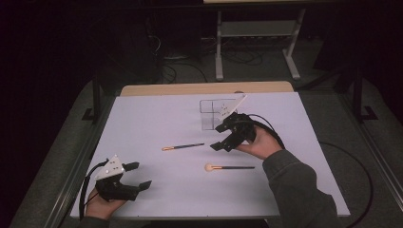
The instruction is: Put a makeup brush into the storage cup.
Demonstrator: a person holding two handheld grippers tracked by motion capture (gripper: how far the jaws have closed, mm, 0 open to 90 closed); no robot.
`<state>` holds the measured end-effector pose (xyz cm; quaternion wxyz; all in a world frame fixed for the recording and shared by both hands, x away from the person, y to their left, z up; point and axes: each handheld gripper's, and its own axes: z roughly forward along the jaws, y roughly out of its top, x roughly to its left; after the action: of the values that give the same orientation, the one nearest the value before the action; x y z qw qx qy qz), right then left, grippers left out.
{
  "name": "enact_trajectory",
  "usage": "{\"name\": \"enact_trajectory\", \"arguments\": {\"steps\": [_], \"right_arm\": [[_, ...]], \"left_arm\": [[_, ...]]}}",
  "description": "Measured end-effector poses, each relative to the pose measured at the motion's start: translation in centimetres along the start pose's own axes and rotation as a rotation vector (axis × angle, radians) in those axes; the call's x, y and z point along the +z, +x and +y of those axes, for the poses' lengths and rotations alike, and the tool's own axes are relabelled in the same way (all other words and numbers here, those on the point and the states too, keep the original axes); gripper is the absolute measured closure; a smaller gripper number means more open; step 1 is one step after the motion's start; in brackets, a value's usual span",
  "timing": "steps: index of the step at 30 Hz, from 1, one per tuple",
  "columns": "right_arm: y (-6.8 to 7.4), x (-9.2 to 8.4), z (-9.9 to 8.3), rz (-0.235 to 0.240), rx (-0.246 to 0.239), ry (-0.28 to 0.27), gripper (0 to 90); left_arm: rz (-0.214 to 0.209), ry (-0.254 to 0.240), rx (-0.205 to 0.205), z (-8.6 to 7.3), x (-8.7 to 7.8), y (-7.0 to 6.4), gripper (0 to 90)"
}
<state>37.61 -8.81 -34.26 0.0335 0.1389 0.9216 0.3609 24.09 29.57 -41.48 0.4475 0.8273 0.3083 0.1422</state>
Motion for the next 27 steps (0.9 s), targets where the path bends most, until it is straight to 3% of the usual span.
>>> {"name": "enact_trajectory", "arguments": {"steps": [9,14,27], "right_arm": [[-0.3,2.0,2.0,0.015,-0.037,0.023,24.6],[-0.5,2.9,3.1,0.015,-0.033,0.043,21.9],[-0.8,5.5,5.7,0.04,-0.077,0.079,26.2]], "left_arm": [[-0.002,0.004,0.015,0.1,0.0,0.0,17.5],[-0.002,0.001,0.013,0.1,0.0,0.0,17.6],[-0.002,-0.006,0.014,0.2,-0.1,0.0,17.9]]}}
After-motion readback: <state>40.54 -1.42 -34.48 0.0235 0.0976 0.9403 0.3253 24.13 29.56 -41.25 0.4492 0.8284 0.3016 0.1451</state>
